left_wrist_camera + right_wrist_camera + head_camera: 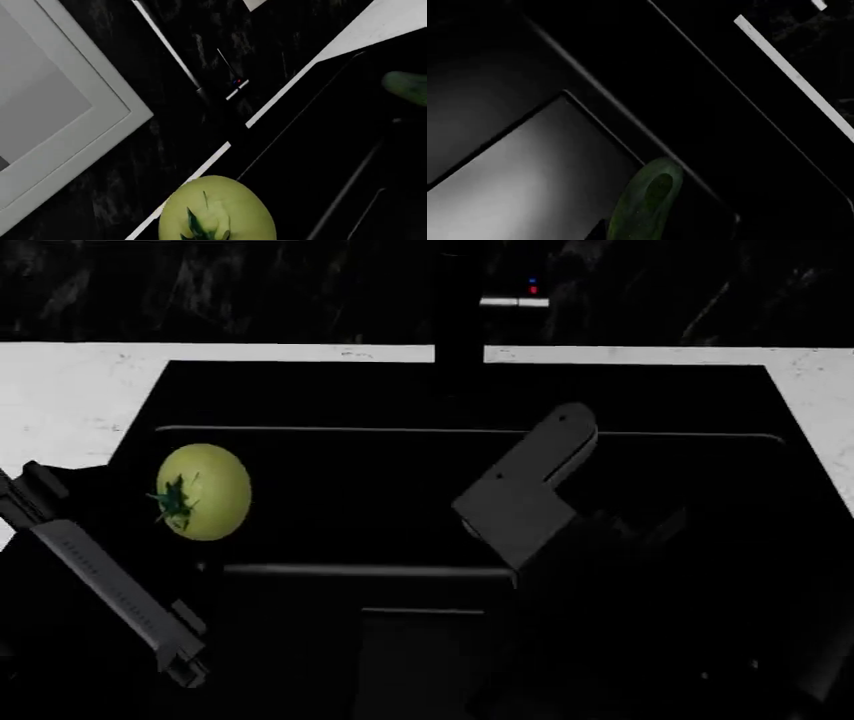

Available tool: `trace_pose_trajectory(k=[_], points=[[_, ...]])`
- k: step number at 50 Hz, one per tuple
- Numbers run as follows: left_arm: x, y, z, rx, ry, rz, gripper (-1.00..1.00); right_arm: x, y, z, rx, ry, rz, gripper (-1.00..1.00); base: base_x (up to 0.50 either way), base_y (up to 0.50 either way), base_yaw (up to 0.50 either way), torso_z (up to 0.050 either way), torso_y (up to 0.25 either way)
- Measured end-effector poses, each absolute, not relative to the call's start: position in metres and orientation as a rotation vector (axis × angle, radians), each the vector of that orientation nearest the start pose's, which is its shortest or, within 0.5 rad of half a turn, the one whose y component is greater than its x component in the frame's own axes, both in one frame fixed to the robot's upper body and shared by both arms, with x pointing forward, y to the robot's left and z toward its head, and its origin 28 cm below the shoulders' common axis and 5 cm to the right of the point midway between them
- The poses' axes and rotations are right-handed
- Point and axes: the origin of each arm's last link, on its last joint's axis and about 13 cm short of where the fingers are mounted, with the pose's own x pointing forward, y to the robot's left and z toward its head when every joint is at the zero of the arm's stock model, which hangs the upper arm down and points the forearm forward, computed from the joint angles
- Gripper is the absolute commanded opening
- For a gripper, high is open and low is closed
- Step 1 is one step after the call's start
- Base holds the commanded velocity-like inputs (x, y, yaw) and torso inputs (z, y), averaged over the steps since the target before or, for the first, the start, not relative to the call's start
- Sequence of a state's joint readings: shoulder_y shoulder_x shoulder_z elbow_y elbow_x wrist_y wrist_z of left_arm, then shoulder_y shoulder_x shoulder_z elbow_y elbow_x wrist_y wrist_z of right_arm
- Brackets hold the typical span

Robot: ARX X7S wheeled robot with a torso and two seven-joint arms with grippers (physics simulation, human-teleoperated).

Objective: Pick the vegetables from the sink and place them on the cutting board.

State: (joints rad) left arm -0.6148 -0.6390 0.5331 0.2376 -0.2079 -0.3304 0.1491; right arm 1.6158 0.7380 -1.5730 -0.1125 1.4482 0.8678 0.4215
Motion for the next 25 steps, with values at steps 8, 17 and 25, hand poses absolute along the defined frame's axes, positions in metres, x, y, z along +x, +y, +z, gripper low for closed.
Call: trace_pose_trajectory(k=[8,17,25], points=[[0.283,0.253,0.154,0.612,-0.178,-0.437,-1.0,0.289,-0.128,0.232,-0.6,0.473,0.347,-1.0,-0.31,0.17,0.0,0.0,0.0],[0.279,0.247,0.161,0.613,-0.175,-0.392,-1.0,0.285,-0.135,0.251,-0.548,0.356,0.242,-1.0,0.0,-0.39,0.0,0.0,0.0],[0.276,0.24,0.168,0.607,-0.181,-0.376,-1.0,0.28,-0.141,0.259,-0.506,0.285,0.167,-1.0,0.0,-0.5,0.0,0.0,0.0]])
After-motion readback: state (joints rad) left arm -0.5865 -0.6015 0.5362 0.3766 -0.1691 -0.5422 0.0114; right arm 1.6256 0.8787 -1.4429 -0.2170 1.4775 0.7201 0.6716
